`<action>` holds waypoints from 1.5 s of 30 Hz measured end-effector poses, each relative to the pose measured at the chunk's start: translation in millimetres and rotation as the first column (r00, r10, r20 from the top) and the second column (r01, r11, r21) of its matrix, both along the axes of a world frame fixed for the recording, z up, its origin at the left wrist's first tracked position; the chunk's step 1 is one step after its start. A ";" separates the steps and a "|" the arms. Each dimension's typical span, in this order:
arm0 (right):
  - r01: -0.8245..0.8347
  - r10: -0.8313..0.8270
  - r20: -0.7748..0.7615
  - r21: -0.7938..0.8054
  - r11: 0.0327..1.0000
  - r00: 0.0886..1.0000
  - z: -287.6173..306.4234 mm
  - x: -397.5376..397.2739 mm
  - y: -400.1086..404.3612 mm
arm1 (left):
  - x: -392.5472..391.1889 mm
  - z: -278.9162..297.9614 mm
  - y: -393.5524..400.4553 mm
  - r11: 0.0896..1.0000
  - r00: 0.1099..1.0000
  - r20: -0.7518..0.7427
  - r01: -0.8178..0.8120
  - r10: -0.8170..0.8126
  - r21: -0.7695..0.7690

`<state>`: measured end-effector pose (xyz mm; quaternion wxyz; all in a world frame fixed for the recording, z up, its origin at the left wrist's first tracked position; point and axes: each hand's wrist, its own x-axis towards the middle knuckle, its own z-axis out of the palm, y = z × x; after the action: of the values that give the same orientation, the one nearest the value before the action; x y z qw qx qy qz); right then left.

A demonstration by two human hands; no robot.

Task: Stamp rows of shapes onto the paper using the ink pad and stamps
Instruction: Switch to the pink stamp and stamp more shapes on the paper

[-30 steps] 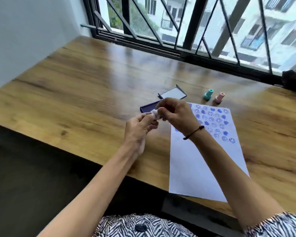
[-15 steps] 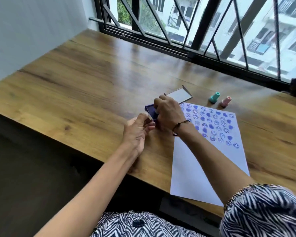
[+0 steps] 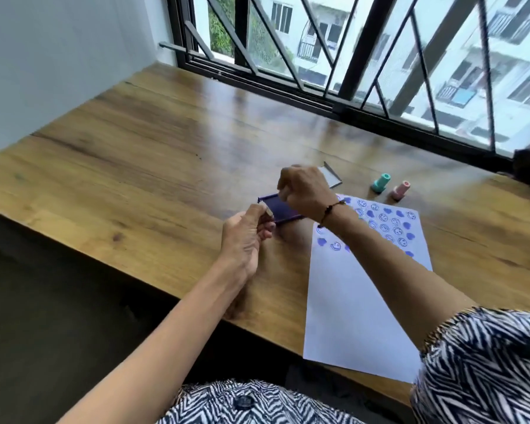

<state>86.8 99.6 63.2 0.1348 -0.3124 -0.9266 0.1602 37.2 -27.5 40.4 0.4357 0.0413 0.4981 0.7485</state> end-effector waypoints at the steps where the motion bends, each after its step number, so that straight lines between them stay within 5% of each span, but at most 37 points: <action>1: 0.017 -0.016 -0.028 0.012 1.000 0.999 -2.0 -0.7 -1.5 | -1.4 -0.5 0.1 1.000 1.000 -0.008 -0.001 0.001 0.004; 8: -0.027 0.031 0.080 -0.039 0.999 0.996 -14.3 3.6 -15.9 | 5.8 -2.7 3.9 1.000 1.000 -0.022 0.017 -0.018 -0.011; 11: 0.067 -0.076 -0.070 -0.124 0.990 0.995 -8.1 16.7 -12.4 | 14.1 3.0 12.4 0.996 0.994 -0.089 0.063 -0.057 0.058; 15: 0.402 -0.497 -0.370 -0.306 0.863 0.785 -1.3 95.4 3.6 | 40.3 -0.1 26.9 0.976 0.942 -0.270 0.214 -0.199 0.030; 18: 0.502 -0.691 -0.373 -0.488 0.714 0.620 -1.9 174.4 17.1 | 83.9 -1.6 48.5 0.934 0.844 -0.419 0.357 -0.334 -0.026; 21: 0.538 -0.767 -0.305 -0.569 0.622 0.565 -9.5 228.1 23.3 | 131.2 -2.1 73.1 0.865 0.714 -0.533 0.496 -0.454 -0.072; 30: 0.598 -0.697 -0.144 -0.412 0.688 0.702 -21.5 246.0 34.2 | 155.1 -34.6 94.0 0.864 0.604 -0.656 0.478 -0.453 -0.157; 45: 0.538 -0.533 0.070 -0.133 0.832 0.843 -12.9 233.5 34.5 | 155.6 -33.8 92.2 0.874 0.684 -0.580 0.473 -0.442 -0.109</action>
<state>320.3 134.2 50.2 0.1370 -0.5706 -0.7896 0.1796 192.8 64.6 6.6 0.4312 0.4045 0.5631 0.5774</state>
